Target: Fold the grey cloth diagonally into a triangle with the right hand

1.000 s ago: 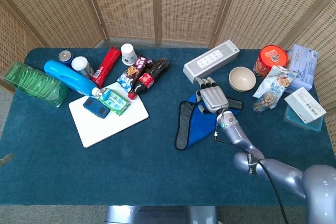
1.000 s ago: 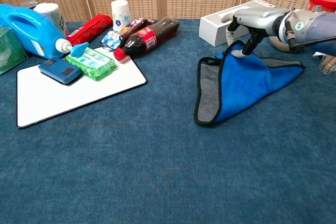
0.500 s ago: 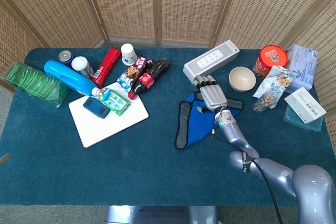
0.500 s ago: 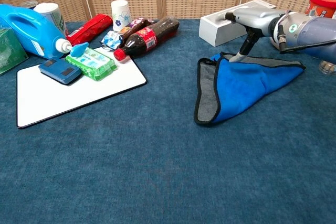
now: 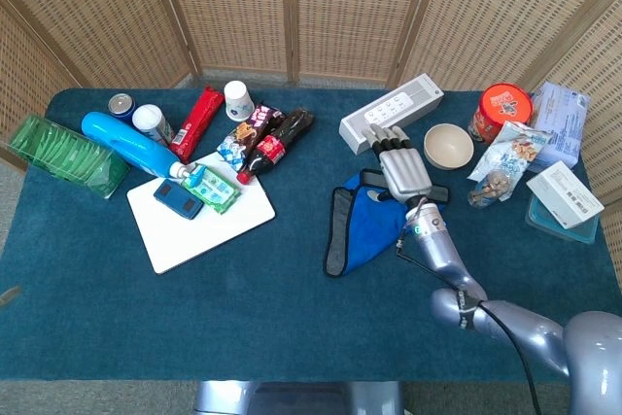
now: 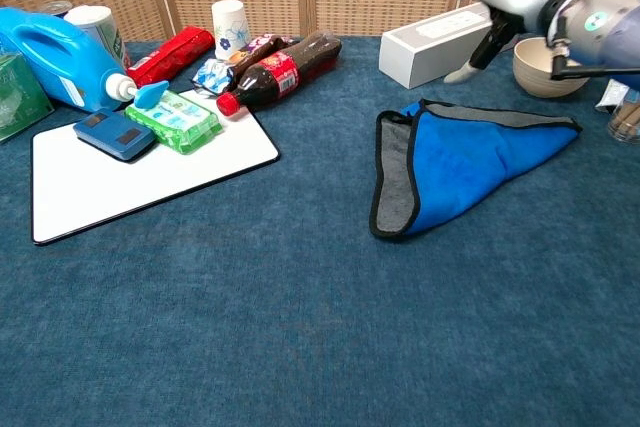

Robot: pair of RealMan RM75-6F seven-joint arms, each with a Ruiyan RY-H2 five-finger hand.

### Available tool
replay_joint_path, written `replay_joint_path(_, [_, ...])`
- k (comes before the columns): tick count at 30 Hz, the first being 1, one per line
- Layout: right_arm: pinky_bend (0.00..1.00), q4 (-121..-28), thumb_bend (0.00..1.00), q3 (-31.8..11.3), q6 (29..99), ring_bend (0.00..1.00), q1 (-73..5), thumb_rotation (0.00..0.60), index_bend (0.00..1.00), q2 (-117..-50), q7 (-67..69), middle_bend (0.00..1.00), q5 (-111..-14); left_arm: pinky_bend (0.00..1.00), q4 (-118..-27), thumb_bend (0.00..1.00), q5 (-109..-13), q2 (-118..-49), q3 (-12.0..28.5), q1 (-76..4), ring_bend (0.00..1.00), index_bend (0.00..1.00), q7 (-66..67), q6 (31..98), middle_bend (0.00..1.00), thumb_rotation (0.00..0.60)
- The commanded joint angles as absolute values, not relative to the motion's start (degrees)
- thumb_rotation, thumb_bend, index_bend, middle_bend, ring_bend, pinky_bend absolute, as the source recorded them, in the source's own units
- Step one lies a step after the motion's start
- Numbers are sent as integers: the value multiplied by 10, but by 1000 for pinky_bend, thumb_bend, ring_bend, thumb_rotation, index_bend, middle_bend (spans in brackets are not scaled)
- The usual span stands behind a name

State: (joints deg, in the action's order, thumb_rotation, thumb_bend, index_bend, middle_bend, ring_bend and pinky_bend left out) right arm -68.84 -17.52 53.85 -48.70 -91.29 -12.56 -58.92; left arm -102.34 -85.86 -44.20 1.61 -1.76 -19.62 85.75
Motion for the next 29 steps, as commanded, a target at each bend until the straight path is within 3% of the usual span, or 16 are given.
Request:
replay_joint_path(1, [42,-745,0,-168,577,0,-452,600,0,-869,-96,0,-622,0,-1024,65,-860,-442,15,-17,0,15,-196,859,0,600])
replay_joint_path(16, [96,-788,0,-94,787,0,-278,600,0,-752,106,0,-798,0,-1029,66,-866,-446,13,-20,0,16,-183,856,0,600])
replay_joint_path(29, [110,-789,0,-46,875,0,-159,600,7,-700,178,0,-824,0,-1040,66,-864,-457,14,-27,0,18,-145,846,0,600])
